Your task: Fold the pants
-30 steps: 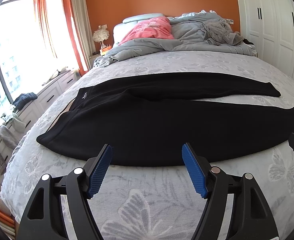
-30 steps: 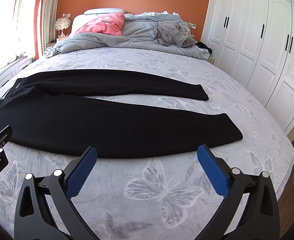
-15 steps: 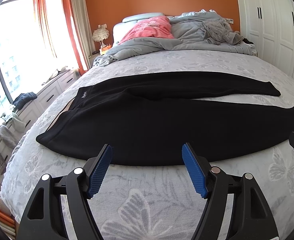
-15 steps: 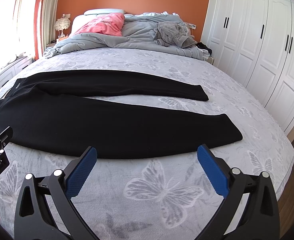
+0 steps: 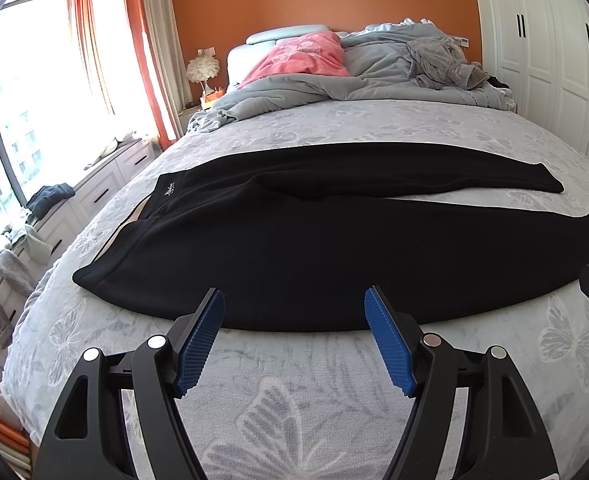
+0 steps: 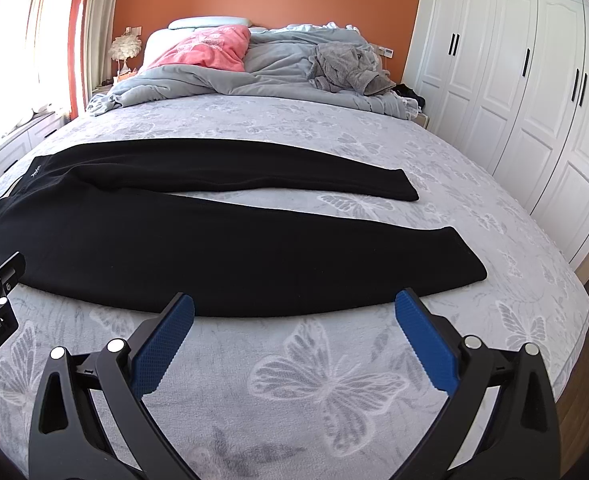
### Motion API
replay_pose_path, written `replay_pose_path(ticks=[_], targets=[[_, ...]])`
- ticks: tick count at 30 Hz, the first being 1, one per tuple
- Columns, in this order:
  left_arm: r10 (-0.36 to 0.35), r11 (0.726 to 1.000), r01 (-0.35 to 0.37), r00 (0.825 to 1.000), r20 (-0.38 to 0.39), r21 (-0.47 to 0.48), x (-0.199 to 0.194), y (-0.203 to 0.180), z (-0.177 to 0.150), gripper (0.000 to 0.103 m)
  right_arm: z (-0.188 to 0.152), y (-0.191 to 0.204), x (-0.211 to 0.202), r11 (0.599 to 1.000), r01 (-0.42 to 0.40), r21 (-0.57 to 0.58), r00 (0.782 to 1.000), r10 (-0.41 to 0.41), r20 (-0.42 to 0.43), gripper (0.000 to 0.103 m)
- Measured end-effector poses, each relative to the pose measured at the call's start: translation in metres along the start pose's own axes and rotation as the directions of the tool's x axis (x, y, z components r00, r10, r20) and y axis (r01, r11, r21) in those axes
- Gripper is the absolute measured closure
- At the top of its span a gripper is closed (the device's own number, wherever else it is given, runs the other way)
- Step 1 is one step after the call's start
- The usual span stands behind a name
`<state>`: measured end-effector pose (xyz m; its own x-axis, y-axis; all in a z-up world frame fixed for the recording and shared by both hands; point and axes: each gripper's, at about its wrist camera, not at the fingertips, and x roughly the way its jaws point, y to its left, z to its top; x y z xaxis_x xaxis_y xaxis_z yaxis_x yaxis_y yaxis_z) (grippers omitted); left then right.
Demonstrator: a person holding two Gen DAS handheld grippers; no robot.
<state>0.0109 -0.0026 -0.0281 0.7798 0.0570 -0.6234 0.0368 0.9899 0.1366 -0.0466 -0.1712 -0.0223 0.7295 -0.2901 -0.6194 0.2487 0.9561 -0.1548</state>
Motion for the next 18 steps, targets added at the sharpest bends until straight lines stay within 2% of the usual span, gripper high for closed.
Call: replay_pose_path(ticks=[18], targets=[[0.003,1.0,-0.003,1.0,-0.004,-0.002,0.0016,0.0007,-0.0016,0.033,-0.0007,0.0006,0.0009,1.0,-0.005,0.004,1.0,0.005,-0.006,0.005]])
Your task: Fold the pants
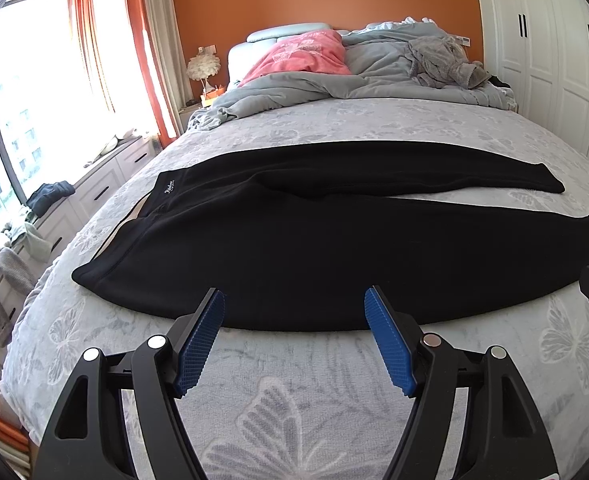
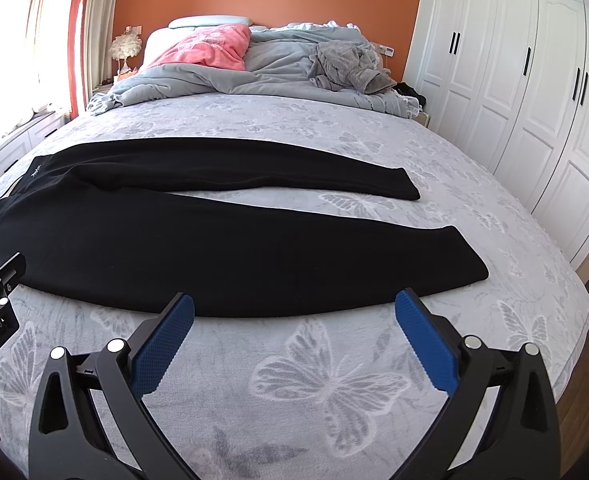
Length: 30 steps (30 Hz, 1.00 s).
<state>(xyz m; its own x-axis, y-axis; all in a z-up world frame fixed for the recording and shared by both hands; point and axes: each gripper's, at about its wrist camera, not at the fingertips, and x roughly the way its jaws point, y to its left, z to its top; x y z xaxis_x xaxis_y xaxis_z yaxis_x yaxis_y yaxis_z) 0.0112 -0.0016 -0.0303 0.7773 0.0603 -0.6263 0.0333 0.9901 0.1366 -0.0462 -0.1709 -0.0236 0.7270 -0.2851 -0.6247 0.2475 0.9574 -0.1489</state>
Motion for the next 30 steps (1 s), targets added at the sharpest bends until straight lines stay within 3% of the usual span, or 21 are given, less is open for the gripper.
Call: replay_pose_path(ticks=[12,16,21,24,25,27,30], targets=[[-0.019,1.0,0.019,0.999,-0.026,-0.006,0.013,-0.006,0.007,0.033,0.005,-0.007,0.023,0.999,-0.048,0.026,0.997,0.049,-0.056,0.005],[-0.064,0.998,0.063,0.996,-0.057,-0.019,0.02,-0.008,0.011,0.033,0.017,-0.022,0.034,0.997,-0.049,0.057,0.996,0.054,-0.078,0.005],[-0.08,0.997,0.08,0.996,-0.032,0.007,0.021,-0.007,0.022,0.033,0.044,-0.052,0.052,0.99,-0.077,0.12,0.989,0.091,-0.118,0.005],[-0.138,0.989,0.137,0.99,-0.016,-0.052,0.024,0.013,0.051,0.032,0.086,-0.081,0.079,0.993,-0.041,0.11,0.992,0.054,-0.117,0.005],[-0.15,0.987,0.15,0.989,0.002,-0.061,0.028,0.025,0.067,0.028,0.1,-0.092,0.092,0.993,-0.042,0.111,0.991,0.055,-0.118,0.005],[-0.117,0.989,0.119,0.993,0.023,-0.084,0.05,0.053,0.101,0.021,0.126,-0.117,0.131,0.988,-0.066,0.138,0.983,0.088,-0.16,0.005],[-0.032,0.99,0.029,0.999,-0.02,-0.136,0.098,0.098,0.148,0.021,0.152,-0.155,0.192,0.968,-0.105,0.228,0.968,0.152,-0.197,0.005]])
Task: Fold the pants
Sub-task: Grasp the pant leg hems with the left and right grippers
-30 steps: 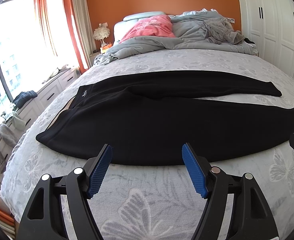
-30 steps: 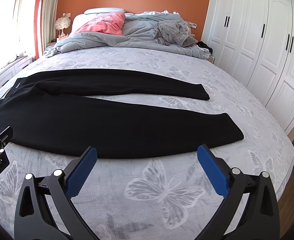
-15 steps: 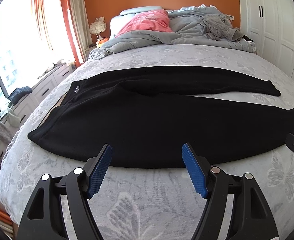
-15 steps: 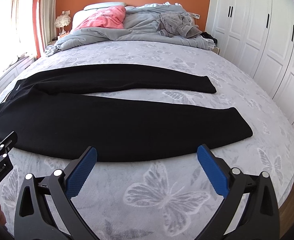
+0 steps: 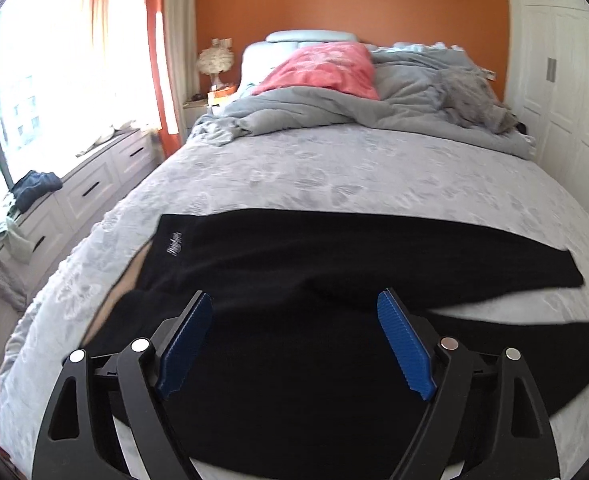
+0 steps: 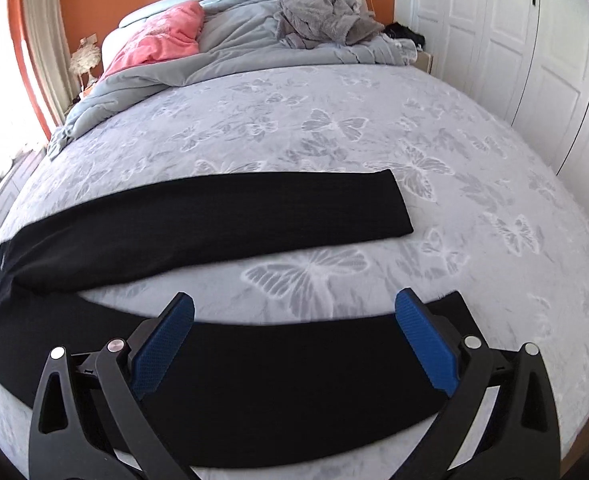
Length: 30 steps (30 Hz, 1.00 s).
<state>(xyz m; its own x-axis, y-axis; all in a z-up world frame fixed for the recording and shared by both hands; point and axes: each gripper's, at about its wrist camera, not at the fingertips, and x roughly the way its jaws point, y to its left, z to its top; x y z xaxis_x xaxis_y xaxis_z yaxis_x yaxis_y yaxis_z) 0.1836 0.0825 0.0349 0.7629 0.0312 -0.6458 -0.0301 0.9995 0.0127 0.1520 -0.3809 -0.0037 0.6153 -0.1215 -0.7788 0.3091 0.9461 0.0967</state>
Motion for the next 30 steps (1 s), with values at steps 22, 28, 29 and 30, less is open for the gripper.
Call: replay_pose_path(ticks=[22,28,29,30], targets=[[0.139,0.909,-0.287,0.893,-0.429,-0.301,0.307,0.18,0.081,0.054,0.094,-0.083,0.202,0.991,0.102,0.084,0.992,-0.095,-0.085,0.048],[0.041,0.907,-0.169,0.947,-0.318,-0.387,0.252,0.191,0.097,0.093,0.1,-0.068,0.142,0.999,0.031,0.045,0.999,-0.032,0.026,0.089],[0.012,0.905,-0.13,0.96,-0.28,-0.405,0.235,0.194,0.1,0.093,0.1,-0.067,0.123,0.999,0.014,0.043,0.998,-0.016,0.054,0.089],[-0.001,0.906,-0.104,0.969,-0.247,-0.41,0.215,0.197,0.102,0.094,0.099,-0.067,0.106,0.999,-0.002,0.035,0.997,0.0,0.08,0.089]])
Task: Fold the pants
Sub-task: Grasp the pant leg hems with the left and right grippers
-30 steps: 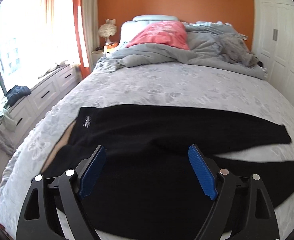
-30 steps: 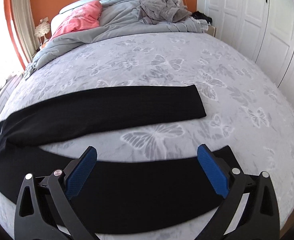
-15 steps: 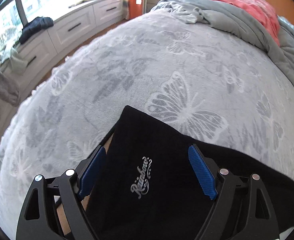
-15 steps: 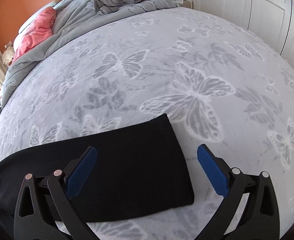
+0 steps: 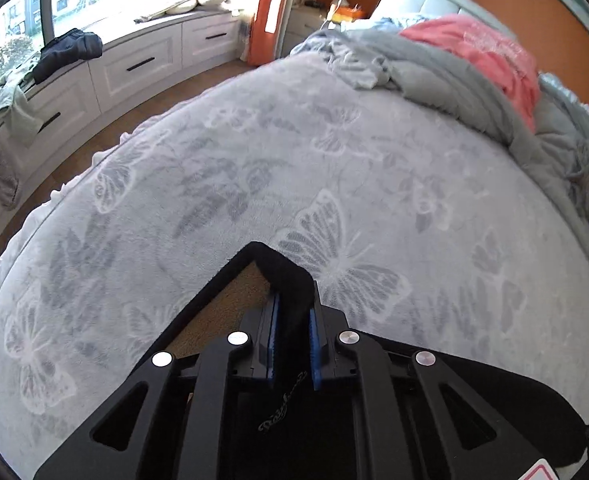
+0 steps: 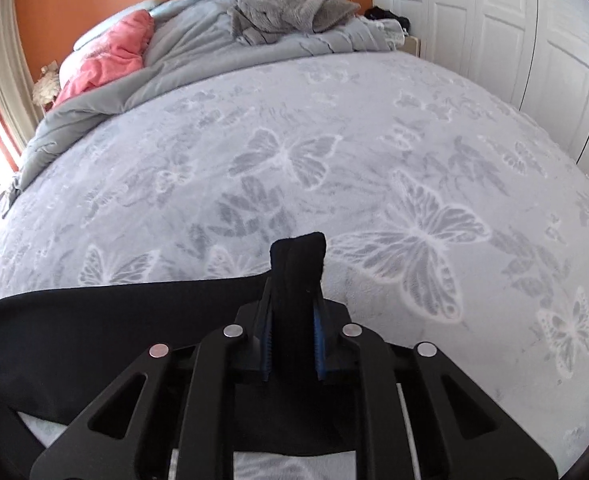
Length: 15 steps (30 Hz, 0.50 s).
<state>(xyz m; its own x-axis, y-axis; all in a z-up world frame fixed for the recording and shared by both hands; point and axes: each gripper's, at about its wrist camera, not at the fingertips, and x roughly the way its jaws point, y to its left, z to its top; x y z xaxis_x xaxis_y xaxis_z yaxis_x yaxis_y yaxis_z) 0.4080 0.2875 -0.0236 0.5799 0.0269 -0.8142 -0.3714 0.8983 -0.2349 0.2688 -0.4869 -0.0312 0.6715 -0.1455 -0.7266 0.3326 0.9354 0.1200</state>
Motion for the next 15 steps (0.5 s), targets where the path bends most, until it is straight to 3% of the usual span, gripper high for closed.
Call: replay_pose_path(ticks=[4,8,11,15], targets=[[-0.112,0.994,0.111,0.992,0.057,0.022,-0.078,0.018,-0.015,0.094,-0.006,0.004,-0.074,0.997,-0.035,-0.069,0.996,0.041,0.085,0.089],[-0.15,0.987,0.144,0.985,0.083,0.077,-0.15,0.048,-0.057,0.094,-0.034,-0.006,-0.136,0.991,-0.05,-0.123,0.991,0.065,0.115,0.089],[-0.153,0.986,0.148,0.986,0.06,0.079,-0.176,0.078,-0.097,0.093,-0.071,-0.019,-0.159,0.986,-0.049,-0.162,0.994,0.064,0.085,0.088],[-0.09,0.991,0.092,0.996,-0.018,0.095,-0.165,0.115,-0.147,0.088,-0.128,-0.042,-0.149,0.987,-0.053,-0.15,0.998,0.048,-0.037,0.083]])
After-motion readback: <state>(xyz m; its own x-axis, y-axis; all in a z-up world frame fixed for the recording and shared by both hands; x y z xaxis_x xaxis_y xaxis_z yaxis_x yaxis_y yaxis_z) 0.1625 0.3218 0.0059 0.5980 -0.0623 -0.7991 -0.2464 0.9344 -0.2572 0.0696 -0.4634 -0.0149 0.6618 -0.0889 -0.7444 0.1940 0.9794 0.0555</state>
